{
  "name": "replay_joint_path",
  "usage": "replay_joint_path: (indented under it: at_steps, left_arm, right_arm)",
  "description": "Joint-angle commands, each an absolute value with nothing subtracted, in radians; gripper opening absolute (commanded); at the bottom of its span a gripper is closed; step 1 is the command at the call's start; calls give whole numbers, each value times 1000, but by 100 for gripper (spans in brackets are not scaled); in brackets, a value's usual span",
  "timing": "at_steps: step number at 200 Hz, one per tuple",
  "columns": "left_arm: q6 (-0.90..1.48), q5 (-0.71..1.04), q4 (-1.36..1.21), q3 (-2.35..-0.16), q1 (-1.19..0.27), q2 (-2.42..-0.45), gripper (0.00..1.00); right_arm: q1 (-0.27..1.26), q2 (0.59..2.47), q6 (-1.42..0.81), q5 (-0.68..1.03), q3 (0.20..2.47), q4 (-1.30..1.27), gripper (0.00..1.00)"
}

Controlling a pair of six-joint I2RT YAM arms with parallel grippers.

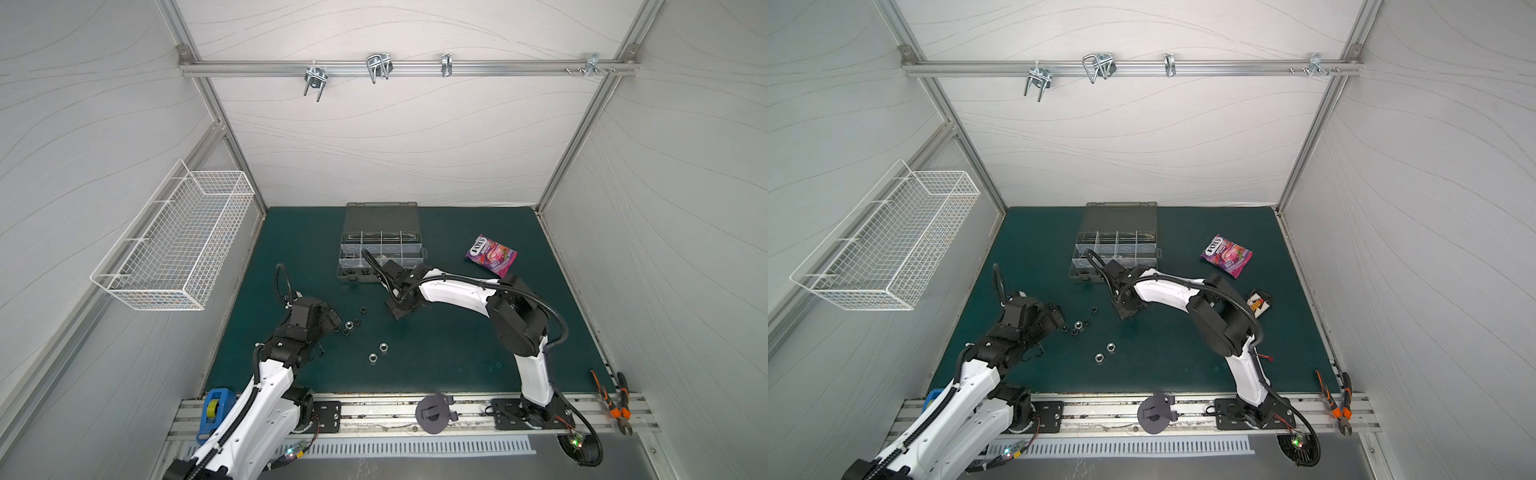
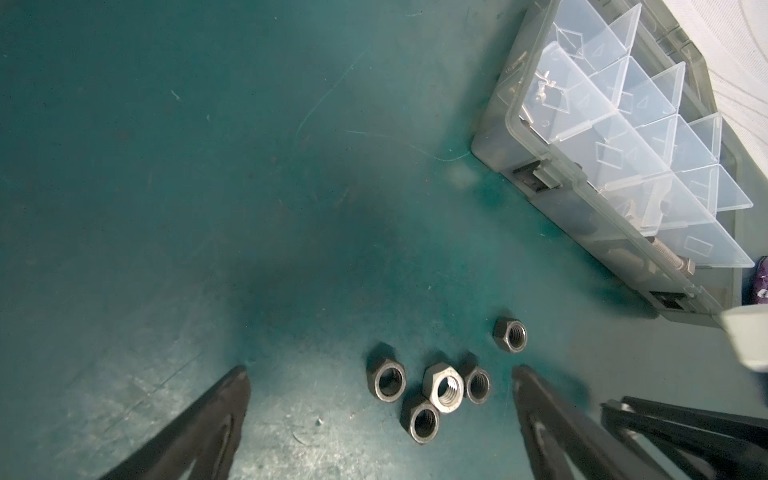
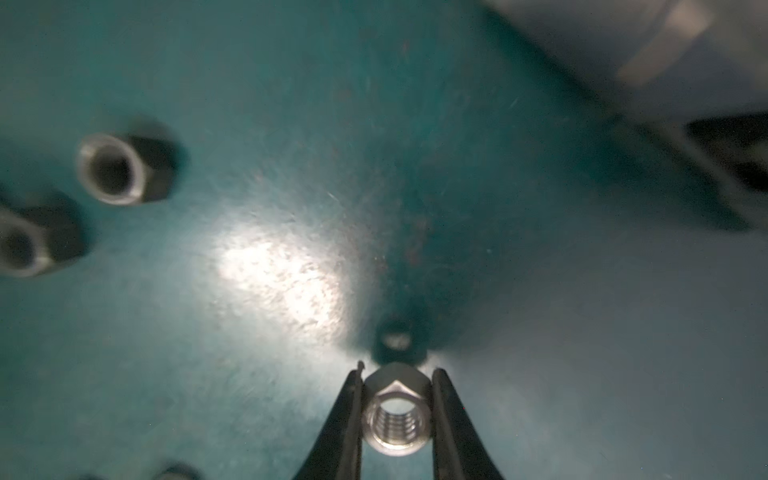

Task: Sort the screws and nuts into containers
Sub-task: 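Carry the nut with the right gripper into an organizer compartment and release it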

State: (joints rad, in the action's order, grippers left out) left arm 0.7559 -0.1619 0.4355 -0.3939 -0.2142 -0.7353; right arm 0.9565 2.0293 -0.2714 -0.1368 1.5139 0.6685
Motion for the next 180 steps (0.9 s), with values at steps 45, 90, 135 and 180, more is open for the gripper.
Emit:
replay_joint_path:
  at_steps: [45,90,135,180]
  left_arm:
    - [766,-152,403,-416,-212,-743,99]
    - [766,-142,408,-419,-212,-748,99]
    - [755,-117,412,-434,-212,-761,99]
    - [748,-108,411,-442,-212,-767,99]
  right_arm:
    - [828,1952,-209,-170,1670,719,11]
    - [731,2047,-211,-151,1812,723,12]
    - [677,2151,-217,-129,1924,697,12]
    - [650,2250,-212,-133,2017,686,13]
